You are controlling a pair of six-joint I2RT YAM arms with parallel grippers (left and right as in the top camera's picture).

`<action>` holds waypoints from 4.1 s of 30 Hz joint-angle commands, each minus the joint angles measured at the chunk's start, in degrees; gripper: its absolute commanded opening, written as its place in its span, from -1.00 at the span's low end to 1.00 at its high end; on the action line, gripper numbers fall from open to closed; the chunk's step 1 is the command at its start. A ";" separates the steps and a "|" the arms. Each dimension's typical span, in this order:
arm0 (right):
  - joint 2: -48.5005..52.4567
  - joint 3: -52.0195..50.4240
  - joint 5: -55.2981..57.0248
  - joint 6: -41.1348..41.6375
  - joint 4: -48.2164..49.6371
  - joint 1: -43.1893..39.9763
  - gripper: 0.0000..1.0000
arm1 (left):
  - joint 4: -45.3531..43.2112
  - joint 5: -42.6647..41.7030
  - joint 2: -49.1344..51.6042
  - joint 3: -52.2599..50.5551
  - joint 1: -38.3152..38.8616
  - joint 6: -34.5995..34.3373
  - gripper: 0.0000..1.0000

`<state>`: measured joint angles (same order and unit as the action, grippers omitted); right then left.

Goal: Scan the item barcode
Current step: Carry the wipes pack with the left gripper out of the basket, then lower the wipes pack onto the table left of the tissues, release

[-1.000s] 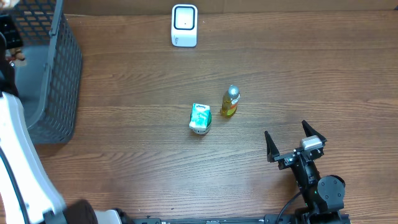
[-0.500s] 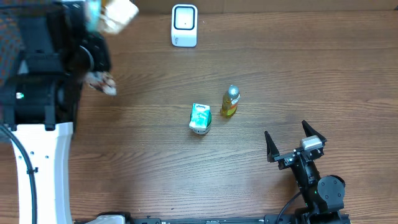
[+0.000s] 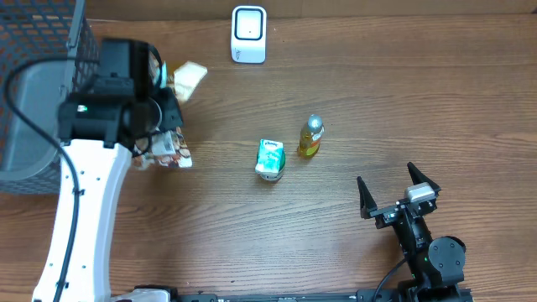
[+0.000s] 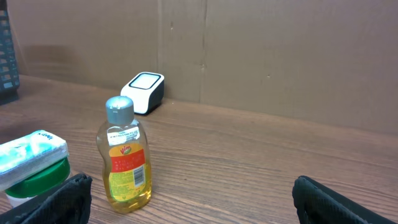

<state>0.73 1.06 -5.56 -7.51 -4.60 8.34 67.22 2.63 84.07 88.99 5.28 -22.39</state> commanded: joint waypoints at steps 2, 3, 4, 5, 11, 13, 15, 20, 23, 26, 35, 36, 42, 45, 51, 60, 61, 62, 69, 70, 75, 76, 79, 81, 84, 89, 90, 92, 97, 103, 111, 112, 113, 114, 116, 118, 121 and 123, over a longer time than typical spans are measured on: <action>-0.57 -0.61 0.37 0.13 0.22 -0.17 1.00 | -3.15 0.76 -0.17 -6.97 1.44 -2.97 -0.84; -0.57 -0.61 0.37 0.13 0.22 -0.17 1.00 | -3.93 0.79 -0.17 -8.72 1.75 -2.99 -0.82; -0.57 -0.61 0.37 0.13 0.22 -0.17 1.00 | -4.85 0.79 -0.17 -10.40 2.14 -3.02 -0.81; -0.57 -0.59 0.37 0.13 0.22 -0.17 1.00 | -5.86 0.76 -0.17 -12.04 2.58 -3.43 -0.79; -0.57 -0.59 0.37 0.15 0.22 -0.17 1.00 | -13.29 2.49 -0.17 -20.68 5.25 -4.87 -0.75; -0.57 -0.61 0.37 0.13 0.22 -0.17 1.00 | -15.76 5.20 -0.17 -23.32 6.43 -5.64 -0.75; -0.57 -0.61 0.37 0.13 0.22 -0.17 1.00 | -17.70 8.04 -0.17 -25.62 7.80 -6.95 -0.73; -0.57 -0.61 0.37 0.13 0.22 -0.17 1.00 | -23.80 13.22 -0.09 -30.62 11.93 -8.09 -0.72; -0.57 -0.61 0.37 0.13 0.22 -0.17 1.00 | -27.04 15.28 -0.07 -32.81 14.05 -8.09 -0.72; -0.57 -0.61 0.37 0.13 0.22 -0.17 1.00 | -28.57 15.82 -0.07 -33.99 15.23 -8.11 -0.71; -0.57 -0.61 0.37 0.13 0.22 -0.17 1.00 | -31.71 15.52 -0.07 -37.33 15.54 -11.28 -0.68; -0.57 -0.59 0.37 0.13 0.22 -0.17 1.00 | -31.71 15.54 -0.04 -37.46 15.54 -11.28 -0.67; -0.57 -0.61 0.37 0.13 0.22 -0.17 1.00 | -32.61 15.52 0.68 -37.53 15.54 -11.28 -0.74; -0.57 -0.61 0.37 0.15 0.22 -0.17 1.00 | -32.61 15.52 2.40 -37.53 15.54 -11.26 -0.77; -0.57 -0.61 0.37 0.13 0.22 -0.17 1.00 | -33.38 15.58 7.78 -37.53 15.54 -11.06 -0.63; -0.57 -0.61 0.37 0.13 0.22 -0.17 1.00 | -34.86 13.86 9.05 -37.51 15.54 -10.97 0.43; -0.57 -0.59 0.37 0.13 0.22 -0.17 1.00 | -34.86 13.88 9.03 -37.48 15.54 -10.99 0.50; -0.57 -0.61 0.37 0.13 0.22 -0.17 1.00 | -34.69 13.88 9.03 -37.40 15.54 -10.99 0.58; -0.57 -0.61 0.37 0.13 0.22 -0.17 1.00 | -28.04 14.38 7.26 -31.28 15.30 -9.77 0.73; -0.57 -0.61 0.37 0.13 0.22 -0.17 1.00 | -27.06 14.40 6.88 -30.01 15.30 -9.20 0.74; -0.57 -0.61 0.37 0.13 0.22 -0.17 1.00 | -20.31 14.34 4.81 -20.63 15.26 -7.76 0.96; -0.57 -0.61 0.37 0.15 0.22 -0.17 1.00 | -19.02 14.36 4.55 -18.80 15.26 -7.78 0.99; -0.57 -0.61 0.37 0.13 0.22 -0.17 1.00 | -15.58 14.23 4.50 -14.49 14.99 -7.78 1.00; -0.57 -0.61 0.37 0.13 0.22 -0.17 1.00 | -13.86 12.96 4.50 -13.33 14.62 -7.80 0.99; -0.57 -0.61 0.37 0.13 0.22 -0.17 1.00 | -11.21 10.36 4.55 -13.20 14.16 -7.76 1.00; -0.57 -0.61 0.37 0.13 0.22 -0.17 1.00 | -7.80 9.09 4.66 -13.57 13.53 -7.78 0.83; -0.57 -0.61 0.37 0.13 0.22 -0.17 1.00 | -7.63 9.09 4.66 -13.57 13.27 -7.80 0.83; -0.57 -0.61 0.37 0.13 0.22 -0.17 1.00 | -7.80 9.09 4.66 -13.57 12.35 -7.80 0.85; -0.57 -0.61 0.37 0.13 0.22 -0.17 1.00 | -10.75 9.11 4.66 -13.57 8.04 -7.80 0.99; -0.57 -0.61 0.37 0.15 0.22 -0.17 1.00 | -11.74 4.81 4.66 -13.60 2.43 -7.76 0.92; -0.57 -0.61 0.37 0.13 0.22 -0.17 1.00 | -11.26 -5.95 4.68 -17.38 0.79 -2.91 0.21; -0.57 -0.61 0.37 0.13 0.22 -0.17 1.00 | -11.32 -7.02 4.68 -18.56 0.79 -2.91 0.19; -0.57 -0.61 0.37 0.13 0.22 -0.17 1.00 | -11.41 -8.04 4.68 -19.65 0.79 -2.91 0.21; -0.57 -0.61 0.37 0.13 0.22 -0.17 1.00 | -11.72 -9.33 4.68 -20.96 0.79 -2.91 0.22; -0.57 -0.61 0.37 0.13 0.22 -0.17 1.00 | -12.81 -12.20 4.68 -23.56 0.79 -2.91 0.23; -0.57 -0.61 0.37 0.13 0.22 -0.17 1.00 | -14.05 -14.40 4.68 -25.66 0.79 -3.17 0.22; -0.57 -0.61 0.37 0.13 0.22 -0.17 1.00 | -16.24 -16.20 4.70 -28.63 0.79 -3.37 0.21; -0.57 -0.59 0.39 0.13 0.22 -0.17 1.00 | -17.11 -15.65 4.70 -29.88 0.79 -3.39 0.19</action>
<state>0.73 1.06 -5.56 -7.49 -4.56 8.32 50.78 -10.28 89.03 60.71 6.00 -26.59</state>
